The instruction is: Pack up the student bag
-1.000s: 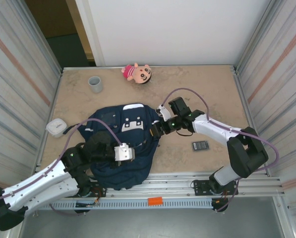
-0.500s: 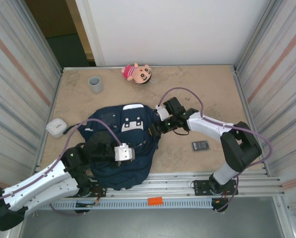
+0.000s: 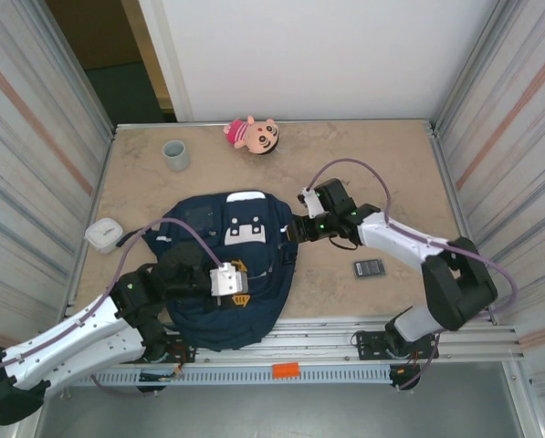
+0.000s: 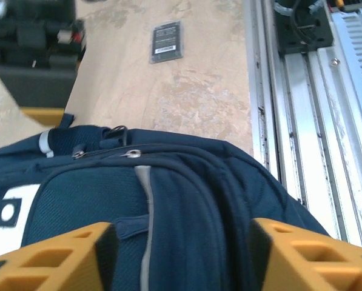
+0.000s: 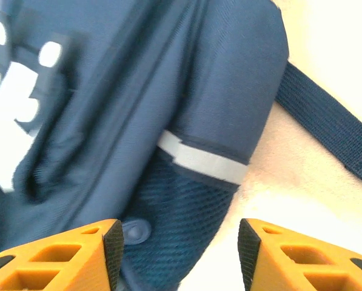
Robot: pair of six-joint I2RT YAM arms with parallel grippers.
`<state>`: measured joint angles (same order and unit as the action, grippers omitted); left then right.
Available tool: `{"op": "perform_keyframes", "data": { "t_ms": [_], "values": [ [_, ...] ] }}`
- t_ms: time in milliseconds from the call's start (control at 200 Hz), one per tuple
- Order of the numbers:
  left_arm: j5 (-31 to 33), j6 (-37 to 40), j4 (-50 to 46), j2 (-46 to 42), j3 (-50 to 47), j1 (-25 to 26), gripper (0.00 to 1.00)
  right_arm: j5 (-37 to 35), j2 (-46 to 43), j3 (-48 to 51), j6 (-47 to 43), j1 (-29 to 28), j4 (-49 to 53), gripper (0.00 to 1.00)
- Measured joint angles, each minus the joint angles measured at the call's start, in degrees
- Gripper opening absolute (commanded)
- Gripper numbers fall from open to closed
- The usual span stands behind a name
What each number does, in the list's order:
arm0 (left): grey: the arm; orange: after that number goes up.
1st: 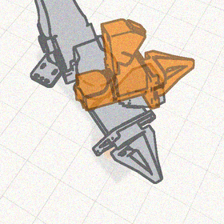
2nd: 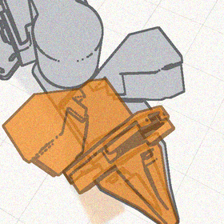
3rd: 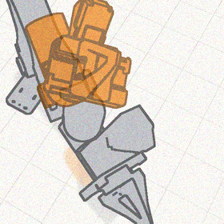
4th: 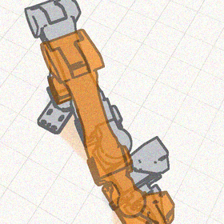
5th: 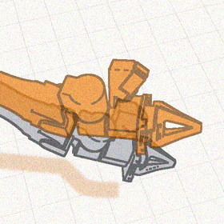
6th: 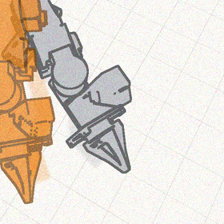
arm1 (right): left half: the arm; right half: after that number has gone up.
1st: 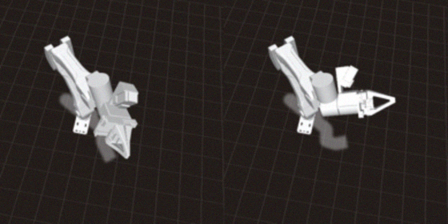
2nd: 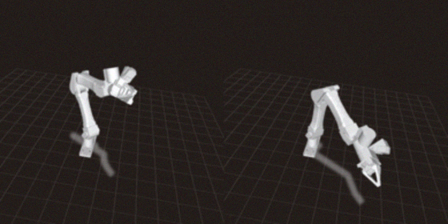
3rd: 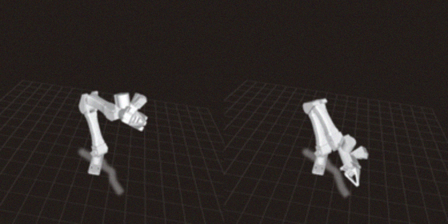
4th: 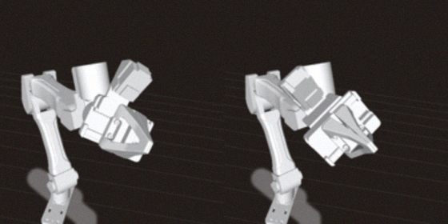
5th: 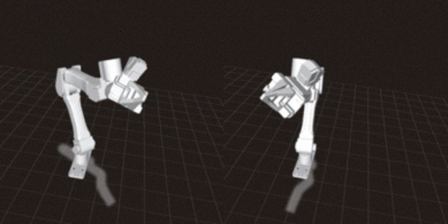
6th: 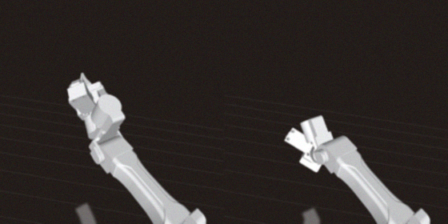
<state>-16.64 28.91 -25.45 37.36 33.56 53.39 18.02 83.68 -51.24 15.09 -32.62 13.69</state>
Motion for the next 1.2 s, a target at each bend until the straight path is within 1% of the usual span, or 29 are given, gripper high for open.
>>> {"op": "perform_keyframes", "data": {
  "t_ms": [210, 351, 441, 591, 892, 1042, 1112, 1198],
  "values": [
    [6.4, -4.0, -2.7, 0.9, 3.9, 0.0, 0.68, 3.5, -10.1, 3.6, 1.2, -0.8, -2.9, 0.53],
    [9.9, -4.1, -5.9, 3.7, 4.3, 0.0, 0.74, 4.5, -12.9, 5.4, 1.2, -3.5, -3.4, 0.53],
    [9.9, -2.8, -7.8, 6.3, 4.5, 0.0, 0.78, 4.5, -13.2, 6.0, 1.2, -5.5, -3.2, 0.53],
    [9.2, -0.2, -9.9, 10.5, 4.5, 0.7, 0.81, 4.3, -13.7, 7.2, 1.2, -8.0, -3.1, 0.53],
    [8.0, 3.8, -10.8, 10.8, 4.5, 0.8, 0.85, 4.3, -14.1, 9.2, 2.5, -9.8, -3.3, 0.53],
    [7.3, 5.3, -11.4, 10.9, 4.5, 2.1, 0.86, 4.3, -14.2, 9.2, 2.5, -9.8, -3.8, 0.53],
    [8.0, 5.9, -11.7, 11.3, 4.5, 2.9, 0.86, 4.3, -14.4, 9.2, 2.5, -9.8, -4.3, 0.53],
    [10.4, 6.5, -12.0, 12.7, 4.5, 3.9, 0.86, 4.3, -14.5, 9.2, 2.5, -9.8, -4.8, 0.53]
  ]
}}
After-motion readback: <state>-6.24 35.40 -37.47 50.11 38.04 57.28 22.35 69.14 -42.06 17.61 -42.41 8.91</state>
